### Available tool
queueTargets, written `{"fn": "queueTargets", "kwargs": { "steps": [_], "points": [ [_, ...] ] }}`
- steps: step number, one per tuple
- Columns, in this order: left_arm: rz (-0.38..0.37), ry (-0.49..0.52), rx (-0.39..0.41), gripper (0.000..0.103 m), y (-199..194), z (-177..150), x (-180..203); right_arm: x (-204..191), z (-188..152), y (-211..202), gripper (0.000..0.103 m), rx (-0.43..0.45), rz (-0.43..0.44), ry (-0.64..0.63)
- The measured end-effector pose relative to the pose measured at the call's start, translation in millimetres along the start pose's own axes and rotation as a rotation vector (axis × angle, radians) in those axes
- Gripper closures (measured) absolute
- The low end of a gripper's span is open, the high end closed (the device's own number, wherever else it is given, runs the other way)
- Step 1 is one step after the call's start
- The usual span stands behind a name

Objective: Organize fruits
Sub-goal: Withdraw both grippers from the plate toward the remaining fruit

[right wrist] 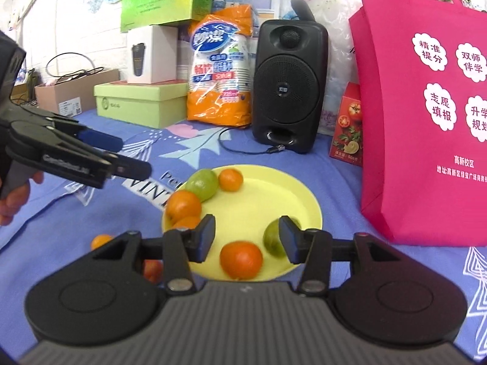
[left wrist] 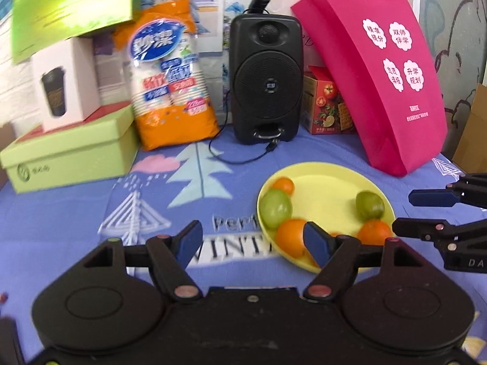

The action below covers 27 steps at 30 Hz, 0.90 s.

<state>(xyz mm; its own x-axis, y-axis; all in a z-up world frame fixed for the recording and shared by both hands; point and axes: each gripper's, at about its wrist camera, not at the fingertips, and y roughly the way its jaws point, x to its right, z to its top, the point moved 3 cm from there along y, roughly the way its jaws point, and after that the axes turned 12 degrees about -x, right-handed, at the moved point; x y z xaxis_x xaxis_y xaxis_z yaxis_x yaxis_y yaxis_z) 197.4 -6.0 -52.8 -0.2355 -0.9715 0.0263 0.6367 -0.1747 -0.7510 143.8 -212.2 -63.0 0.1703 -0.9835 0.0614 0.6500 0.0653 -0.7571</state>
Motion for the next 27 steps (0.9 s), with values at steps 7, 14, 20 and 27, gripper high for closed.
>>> {"fn": "queueTargets", "kwargs": {
  "steps": [7, 14, 20, 27],
  "points": [
    [-0.026, -0.041, -0.028, 0.029, -17.8, -45.1, -6.0, -22.2, -32.6, -19.1, 0.057, -0.031, 0.032, -0.044],
    [0.035, 0.001, -0.09, 0.029, -17.6, -90.0, -3.1, -33.5, -72.4, -24.3, 0.057, -0.108, 0.053, -0.054],
    [0.072, 0.049, -0.116, 0.028, -4.5, -107.6, 7.4, -35.9, -85.5, -15.0, 0.057, -0.141, 0.045, -0.036],
    [0.064, 0.056, -0.107, 0.023, 9.4, -96.1, 7.2, -38.2, -79.8, -3.1, 0.057, -0.134, 0.022, -0.049]
  ]
}}
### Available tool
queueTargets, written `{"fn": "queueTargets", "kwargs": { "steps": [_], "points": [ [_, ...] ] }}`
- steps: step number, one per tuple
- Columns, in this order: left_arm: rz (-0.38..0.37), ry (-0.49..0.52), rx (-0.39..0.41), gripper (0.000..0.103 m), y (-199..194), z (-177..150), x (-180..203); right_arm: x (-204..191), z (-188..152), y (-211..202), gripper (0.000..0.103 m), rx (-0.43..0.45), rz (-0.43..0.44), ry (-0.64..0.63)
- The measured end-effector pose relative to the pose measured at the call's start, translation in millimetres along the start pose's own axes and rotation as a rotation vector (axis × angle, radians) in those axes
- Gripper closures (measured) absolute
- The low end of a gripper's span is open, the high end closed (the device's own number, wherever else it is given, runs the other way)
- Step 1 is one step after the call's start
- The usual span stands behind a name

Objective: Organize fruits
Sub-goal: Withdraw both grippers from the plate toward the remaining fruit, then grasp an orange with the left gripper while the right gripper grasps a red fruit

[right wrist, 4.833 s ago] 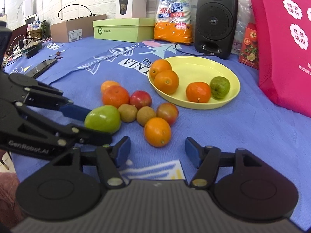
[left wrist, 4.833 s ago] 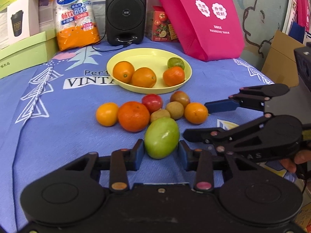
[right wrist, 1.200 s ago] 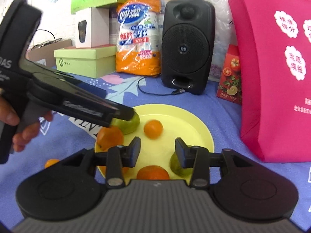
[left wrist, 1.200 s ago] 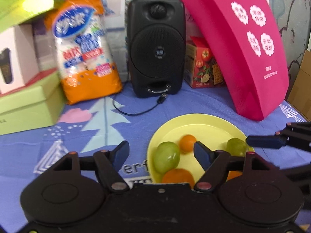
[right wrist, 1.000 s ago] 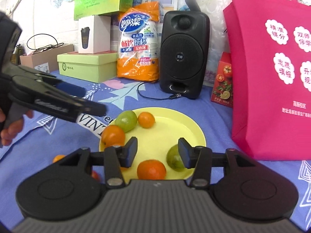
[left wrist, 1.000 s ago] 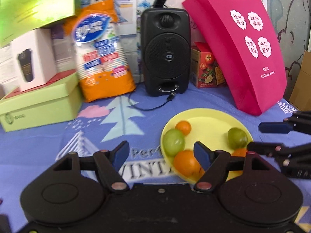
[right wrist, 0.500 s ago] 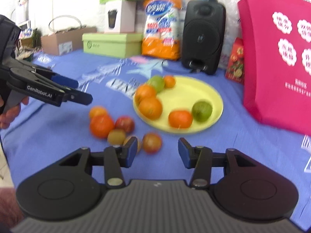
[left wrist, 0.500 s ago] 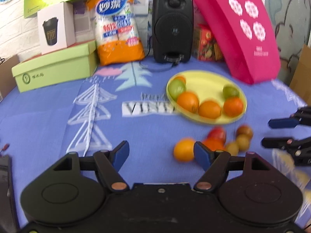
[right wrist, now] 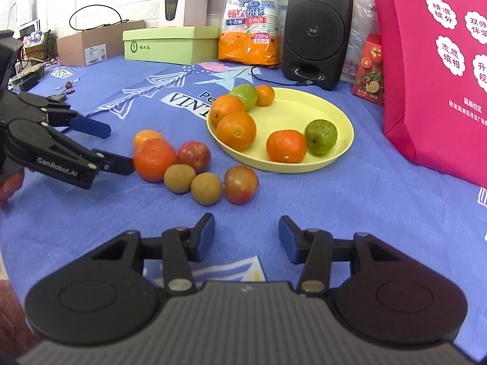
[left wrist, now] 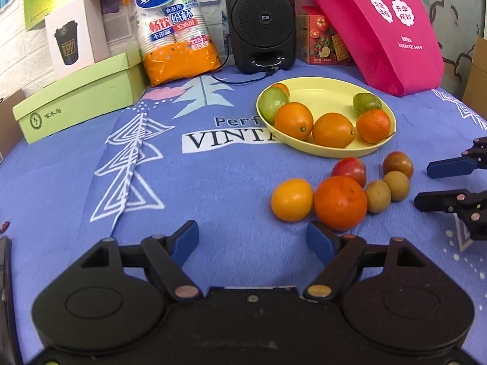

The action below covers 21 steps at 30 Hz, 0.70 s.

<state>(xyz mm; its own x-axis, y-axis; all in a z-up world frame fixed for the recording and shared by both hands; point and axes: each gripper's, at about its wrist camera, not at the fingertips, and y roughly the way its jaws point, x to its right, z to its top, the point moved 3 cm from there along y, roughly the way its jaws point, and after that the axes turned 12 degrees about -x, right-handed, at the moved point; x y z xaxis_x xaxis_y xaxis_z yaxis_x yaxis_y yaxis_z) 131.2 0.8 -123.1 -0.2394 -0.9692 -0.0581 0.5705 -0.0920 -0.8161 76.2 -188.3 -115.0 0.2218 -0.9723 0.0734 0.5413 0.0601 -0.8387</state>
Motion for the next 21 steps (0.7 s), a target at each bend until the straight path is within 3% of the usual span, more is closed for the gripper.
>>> {"fn": "queueTargets", "kwargs": {
  "steps": [12, 21],
  "points": [
    [-0.016, 0.058, 0.018, 0.024, 17.1, 20.9, 6.3, -3.9, 19.4, 17.7, 0.057, 0.006, 0.017, -0.05],
    [-0.026, 0.011, 0.022, 0.021, 29.3, 28.5, 0.6, -0.9, 28.7, 28.2, 0.056, -0.001, 0.019, -0.033]
  ]
}}
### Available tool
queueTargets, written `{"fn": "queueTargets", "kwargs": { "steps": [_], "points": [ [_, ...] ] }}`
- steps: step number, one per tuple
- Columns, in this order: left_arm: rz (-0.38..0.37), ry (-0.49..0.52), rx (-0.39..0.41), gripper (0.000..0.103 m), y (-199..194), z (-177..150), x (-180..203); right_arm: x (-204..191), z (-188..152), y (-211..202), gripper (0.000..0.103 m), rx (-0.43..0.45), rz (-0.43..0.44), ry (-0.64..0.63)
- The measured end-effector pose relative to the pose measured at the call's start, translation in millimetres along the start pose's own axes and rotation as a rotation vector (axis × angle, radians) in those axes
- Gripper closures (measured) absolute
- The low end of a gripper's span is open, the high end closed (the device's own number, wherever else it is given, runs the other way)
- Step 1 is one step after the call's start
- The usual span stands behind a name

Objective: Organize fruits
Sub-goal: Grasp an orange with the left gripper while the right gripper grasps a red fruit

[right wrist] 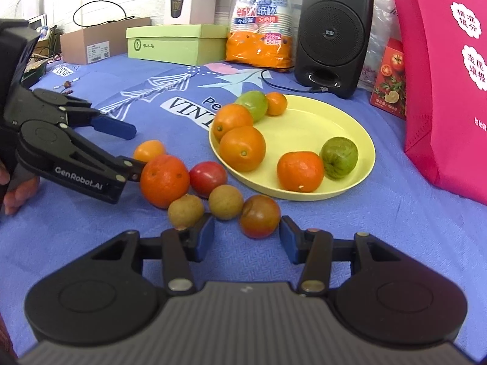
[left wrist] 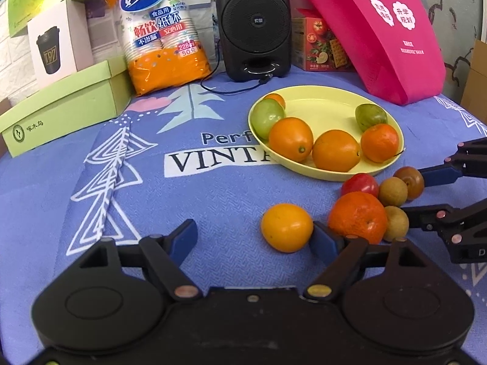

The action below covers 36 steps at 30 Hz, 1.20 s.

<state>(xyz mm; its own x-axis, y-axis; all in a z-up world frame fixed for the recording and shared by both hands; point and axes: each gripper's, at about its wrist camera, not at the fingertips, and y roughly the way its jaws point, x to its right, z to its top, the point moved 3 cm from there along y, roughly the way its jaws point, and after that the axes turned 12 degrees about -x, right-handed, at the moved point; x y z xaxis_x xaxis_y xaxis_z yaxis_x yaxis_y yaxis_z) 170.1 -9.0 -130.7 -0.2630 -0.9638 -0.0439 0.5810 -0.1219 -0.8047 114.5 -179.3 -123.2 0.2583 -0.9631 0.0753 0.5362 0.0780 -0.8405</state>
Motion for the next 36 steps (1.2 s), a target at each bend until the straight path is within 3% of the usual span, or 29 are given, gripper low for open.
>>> {"fn": "queueTargets", "kwargs": {
  "steps": [16, 19, 24, 26, 28, 30, 34, 36],
  "points": [
    [-0.025, -0.012, 0.009, 0.029, -3.8, -4.6, -2.5, -5.5, -7.3, -15.9, 0.058, -0.034, 0.04, -0.089],
    [-0.021, -0.014, 0.008, 0.029, -3.0, -3.7, -2.1, 0.4, -5.0, -11.8, 0.058, -0.033, -0.007, -0.079],
    [-0.017, -0.035, 0.008, 0.028, -0.6, -1.3, -3.2, 13.1, 3.0, 2.9, 0.057, -0.017, 0.022, -0.03],
    [-0.015, -0.041, 0.01, 0.029, 0.2, -0.3, -2.7, 13.4, 4.2, 4.9, 0.06, -0.01, 0.032, -0.022],
    [-0.016, -0.041, 0.014, 0.03, 0.7, -0.2, -2.2, 9.8, 3.2, 4.0, 0.072, -0.003, 0.045, -0.033],
    [-0.024, -0.036, 0.02, 0.036, 0.3, -0.1, -1.4, 6.7, 2.6, 3.2, 0.073, 0.003, 0.038, -0.037],
    [-0.067, -0.023, 0.034, 0.059, -2.6, -0.8, 0.5, 5.4, 1.6, 2.1, 0.073, 0.006, 0.04, -0.028],
    [-0.076, -0.033, 0.032, 0.06, -2.9, -1.3, -0.1, 5.4, 1.5, 2.1, 0.073, 0.006, 0.04, -0.025]
  ]
}}
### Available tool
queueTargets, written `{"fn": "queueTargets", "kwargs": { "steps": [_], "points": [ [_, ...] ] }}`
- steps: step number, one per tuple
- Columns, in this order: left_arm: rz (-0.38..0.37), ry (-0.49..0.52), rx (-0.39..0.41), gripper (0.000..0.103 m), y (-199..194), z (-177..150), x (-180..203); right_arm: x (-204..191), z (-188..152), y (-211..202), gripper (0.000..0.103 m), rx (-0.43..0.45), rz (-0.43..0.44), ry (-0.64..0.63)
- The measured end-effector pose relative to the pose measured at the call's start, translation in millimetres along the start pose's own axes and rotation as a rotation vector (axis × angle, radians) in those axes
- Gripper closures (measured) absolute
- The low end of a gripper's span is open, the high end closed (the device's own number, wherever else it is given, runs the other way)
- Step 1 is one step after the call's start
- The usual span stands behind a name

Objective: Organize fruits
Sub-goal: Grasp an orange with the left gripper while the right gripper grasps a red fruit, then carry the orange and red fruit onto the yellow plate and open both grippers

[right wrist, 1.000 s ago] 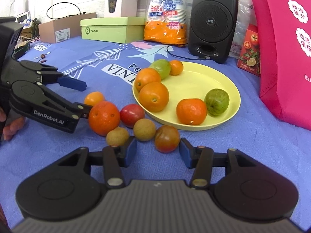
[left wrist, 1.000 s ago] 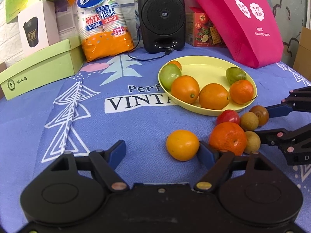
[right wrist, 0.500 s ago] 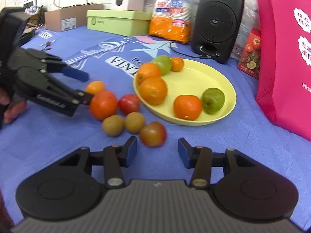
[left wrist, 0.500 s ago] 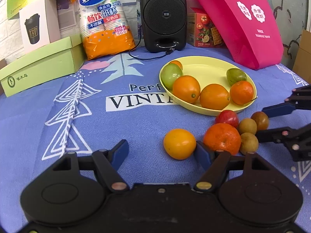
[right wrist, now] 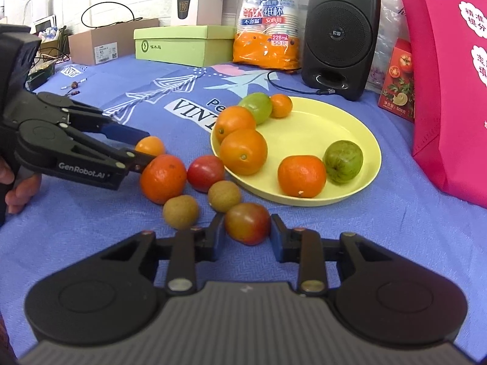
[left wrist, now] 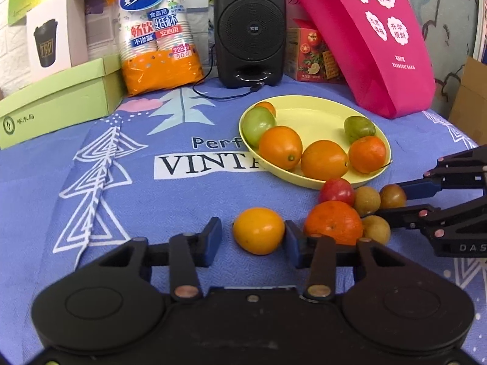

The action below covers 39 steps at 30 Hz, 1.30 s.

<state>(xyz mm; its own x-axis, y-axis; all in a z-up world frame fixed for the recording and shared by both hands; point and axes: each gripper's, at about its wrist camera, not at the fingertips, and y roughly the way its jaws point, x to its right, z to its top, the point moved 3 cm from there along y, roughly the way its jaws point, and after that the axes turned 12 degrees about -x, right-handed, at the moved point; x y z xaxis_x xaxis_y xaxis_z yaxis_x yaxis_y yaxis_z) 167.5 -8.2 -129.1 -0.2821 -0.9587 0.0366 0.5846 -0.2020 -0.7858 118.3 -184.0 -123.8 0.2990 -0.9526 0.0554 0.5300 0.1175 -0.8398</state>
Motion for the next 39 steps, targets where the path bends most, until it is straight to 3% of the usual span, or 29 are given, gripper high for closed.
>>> {"fn": "queueTargets", "kwargs": {
  "steps": [6, 29, 33, 39],
  "points": [
    [-0.01, 0.007, -0.01, 0.07, -6.0, -4.6, 1.9, -0.7, -1.8, -1.8, 0.073, -0.001, -0.003, 0.015],
    [-0.049, -0.003, 0.009, 0.07, -63.5, -29.0, 8.9, -15.8, -35.9, -44.1, 0.073, 0.009, -0.017, 0.05],
    [-0.068, 0.007, 0.029, 0.07, -68.4, -17.8, 12.3, -17.2, -34.2, -58.2, 0.073, 0.038, -0.016, 0.045],
    [-0.092, 0.048, 0.074, 0.07, -60.6, 29.0, 23.5, -9.7, -4.9, -66.6, 0.073, 0.098, -0.049, 0.011]
  ]
}}
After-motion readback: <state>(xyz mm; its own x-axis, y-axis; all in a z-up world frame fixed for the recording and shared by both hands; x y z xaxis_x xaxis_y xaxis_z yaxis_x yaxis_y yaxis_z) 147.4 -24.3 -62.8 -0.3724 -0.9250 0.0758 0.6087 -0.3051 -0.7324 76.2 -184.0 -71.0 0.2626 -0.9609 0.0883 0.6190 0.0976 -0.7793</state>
